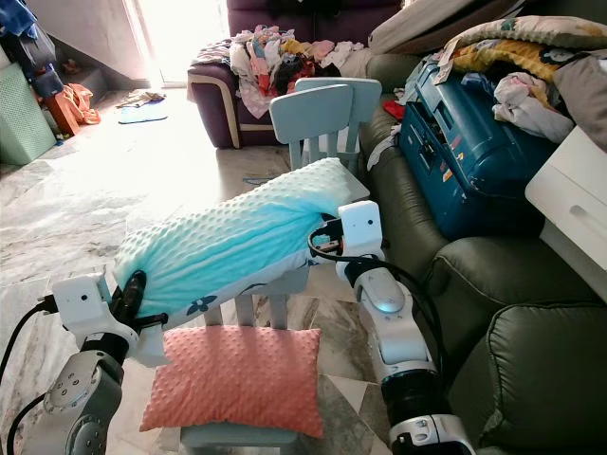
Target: Move the pillow to the sofa
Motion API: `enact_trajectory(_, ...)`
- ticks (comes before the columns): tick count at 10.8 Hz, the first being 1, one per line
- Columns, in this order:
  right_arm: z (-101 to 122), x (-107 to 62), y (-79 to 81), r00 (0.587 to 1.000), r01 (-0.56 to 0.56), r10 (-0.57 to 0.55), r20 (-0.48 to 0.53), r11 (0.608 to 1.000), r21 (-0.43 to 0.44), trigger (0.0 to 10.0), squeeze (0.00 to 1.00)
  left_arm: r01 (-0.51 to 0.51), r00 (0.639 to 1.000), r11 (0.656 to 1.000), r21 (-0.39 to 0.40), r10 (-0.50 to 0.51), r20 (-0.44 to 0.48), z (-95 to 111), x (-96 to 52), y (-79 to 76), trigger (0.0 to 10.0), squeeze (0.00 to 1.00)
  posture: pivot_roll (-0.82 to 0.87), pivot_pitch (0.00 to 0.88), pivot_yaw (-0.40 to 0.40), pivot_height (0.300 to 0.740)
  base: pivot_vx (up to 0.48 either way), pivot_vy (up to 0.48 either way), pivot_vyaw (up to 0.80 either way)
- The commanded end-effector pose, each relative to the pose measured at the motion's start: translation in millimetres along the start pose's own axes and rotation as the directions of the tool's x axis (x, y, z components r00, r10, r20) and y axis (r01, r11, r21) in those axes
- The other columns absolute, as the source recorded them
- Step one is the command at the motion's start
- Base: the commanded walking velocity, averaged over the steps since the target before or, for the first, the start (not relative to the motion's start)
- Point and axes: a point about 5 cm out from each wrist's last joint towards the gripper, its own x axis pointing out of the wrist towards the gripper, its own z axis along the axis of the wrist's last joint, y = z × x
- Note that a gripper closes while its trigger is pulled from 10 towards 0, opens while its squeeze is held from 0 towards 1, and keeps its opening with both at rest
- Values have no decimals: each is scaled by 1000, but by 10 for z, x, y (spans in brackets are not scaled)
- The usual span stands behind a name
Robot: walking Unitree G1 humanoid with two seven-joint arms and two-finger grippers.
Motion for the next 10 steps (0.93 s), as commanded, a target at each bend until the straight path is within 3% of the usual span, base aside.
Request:
enact_trajectory(1,87,26,-31,1000,9,-9,27,1000,-7,10000,0,-14,1000,1000,-2,14,16,39,-16,34,10000,0,-176,0,43,740,0,0,0)
enact_trajectory(5,77,18,-31,1000,8,-8,21,1000,-6,10000,0,-14,1000,1000,-13,14,4,15,-26,39,10000,0,-179,0,42,740,0,0,0)
enact_trajectory(10,72,21,-30,1000,9,-9,16,1000,-1,10000,0,-13,1000,1000,-22,13,-4,4,-31,45,10000,0,-177,0,43,740,-316,0,0)
